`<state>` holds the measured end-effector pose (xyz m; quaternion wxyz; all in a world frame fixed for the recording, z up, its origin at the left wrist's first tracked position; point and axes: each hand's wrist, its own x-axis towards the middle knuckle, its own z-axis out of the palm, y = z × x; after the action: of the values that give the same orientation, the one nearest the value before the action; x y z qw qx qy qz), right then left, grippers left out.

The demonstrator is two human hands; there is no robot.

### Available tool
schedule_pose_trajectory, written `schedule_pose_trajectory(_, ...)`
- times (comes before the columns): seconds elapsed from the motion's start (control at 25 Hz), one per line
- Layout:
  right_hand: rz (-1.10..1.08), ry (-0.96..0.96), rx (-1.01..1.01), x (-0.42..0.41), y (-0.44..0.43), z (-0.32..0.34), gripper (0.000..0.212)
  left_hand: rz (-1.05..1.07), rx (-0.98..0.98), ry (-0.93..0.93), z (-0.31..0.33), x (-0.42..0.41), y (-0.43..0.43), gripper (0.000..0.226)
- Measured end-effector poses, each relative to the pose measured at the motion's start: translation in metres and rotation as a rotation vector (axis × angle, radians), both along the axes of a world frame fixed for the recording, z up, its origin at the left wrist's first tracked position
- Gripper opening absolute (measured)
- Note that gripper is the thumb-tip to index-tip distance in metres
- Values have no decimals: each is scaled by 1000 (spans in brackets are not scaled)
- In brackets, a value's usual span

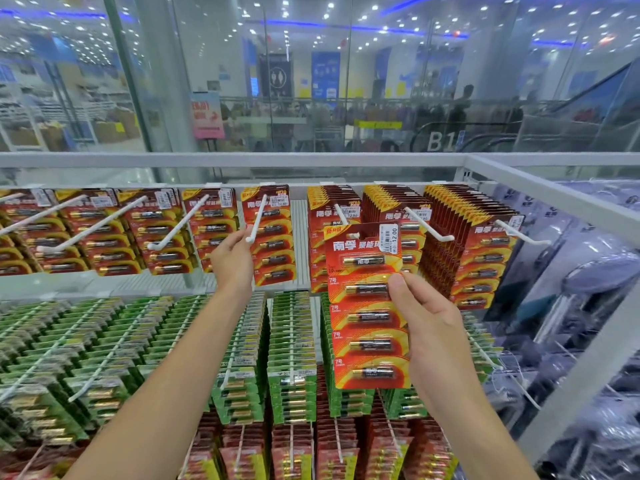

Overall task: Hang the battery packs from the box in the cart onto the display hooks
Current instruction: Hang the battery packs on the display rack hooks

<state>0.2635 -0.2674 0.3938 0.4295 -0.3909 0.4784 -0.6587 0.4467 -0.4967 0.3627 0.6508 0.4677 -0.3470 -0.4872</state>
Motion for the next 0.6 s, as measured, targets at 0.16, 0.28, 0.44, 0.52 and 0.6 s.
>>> schedule_pose_trajectory(0.16, 4, 22, -10, 2, -2, 0, 28, 21, -45, -10, -5, 0, 0, 6)
schedule_pose_trajectory(0.28, 5, 23, 3, 6, -11, -4, 29, 27, -61, -55, -9, 1, -3, 11)
schedule_pose_trajectory(0.44, -22, 34, 26, 11, -45, -8, 30, 47, -77, -108, -7, 2, -4, 19)
schedule_pose_trajectory(0.52, -61, 59, 29, 10, -69, -11, 31, 68, -77, -139, -5, 0, 0, 18)
schedule_pose_trajectory(0.6, -97, 97, 24, 9, -92, -15, 31, 90, -92, -169, -5, -1, 1, 18)
